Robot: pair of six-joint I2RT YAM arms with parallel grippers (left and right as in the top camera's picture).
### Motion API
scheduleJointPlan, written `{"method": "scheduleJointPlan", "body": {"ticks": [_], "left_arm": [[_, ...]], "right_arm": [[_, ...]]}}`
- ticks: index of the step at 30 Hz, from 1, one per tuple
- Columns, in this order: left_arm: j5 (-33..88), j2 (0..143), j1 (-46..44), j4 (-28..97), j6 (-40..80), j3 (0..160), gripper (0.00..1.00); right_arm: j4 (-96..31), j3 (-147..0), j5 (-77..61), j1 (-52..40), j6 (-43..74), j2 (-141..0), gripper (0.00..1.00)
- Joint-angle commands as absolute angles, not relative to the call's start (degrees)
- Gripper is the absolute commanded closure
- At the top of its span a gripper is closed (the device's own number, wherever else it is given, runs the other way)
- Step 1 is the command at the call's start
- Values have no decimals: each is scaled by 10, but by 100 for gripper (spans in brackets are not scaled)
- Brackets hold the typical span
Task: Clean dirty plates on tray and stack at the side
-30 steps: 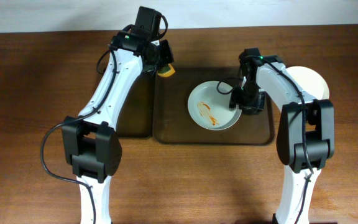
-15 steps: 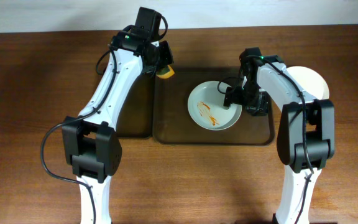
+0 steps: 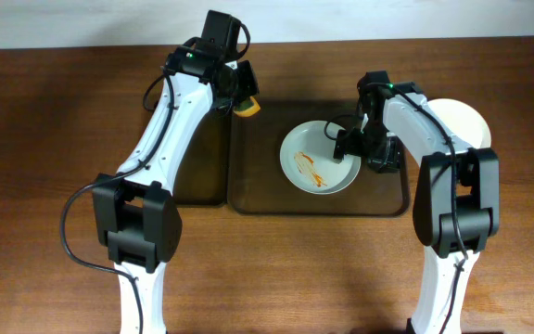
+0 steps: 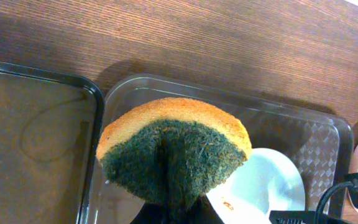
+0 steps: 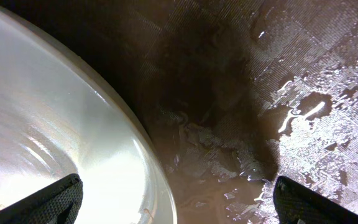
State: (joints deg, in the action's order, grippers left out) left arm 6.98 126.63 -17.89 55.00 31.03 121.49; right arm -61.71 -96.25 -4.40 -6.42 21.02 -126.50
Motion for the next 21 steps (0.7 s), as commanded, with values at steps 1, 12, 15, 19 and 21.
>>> {"method": "scheduleJointPlan", "body": {"ticks": [1, 12, 15, 19, 21], "left_arm": [[63, 1257, -176, 548, 301, 1219, 100], [63, 1257, -178, 557, 301, 1219, 100], [63, 1257, -178, 557, 301, 1219, 100], [61, 1257, -178, 557, 301, 1219, 100], [62, 1257, -178, 557, 301, 1219, 100]], "right_arm": [[-617, -958, -39, -63, 213, -1267, 2], [-617, -958, -39, -63, 213, -1267, 2], [-617, -958, -39, -63, 213, -1267, 2], [-617, -958, -39, -63, 213, -1267, 1], [-617, -958, -39, -63, 213, -1267, 2]]}}
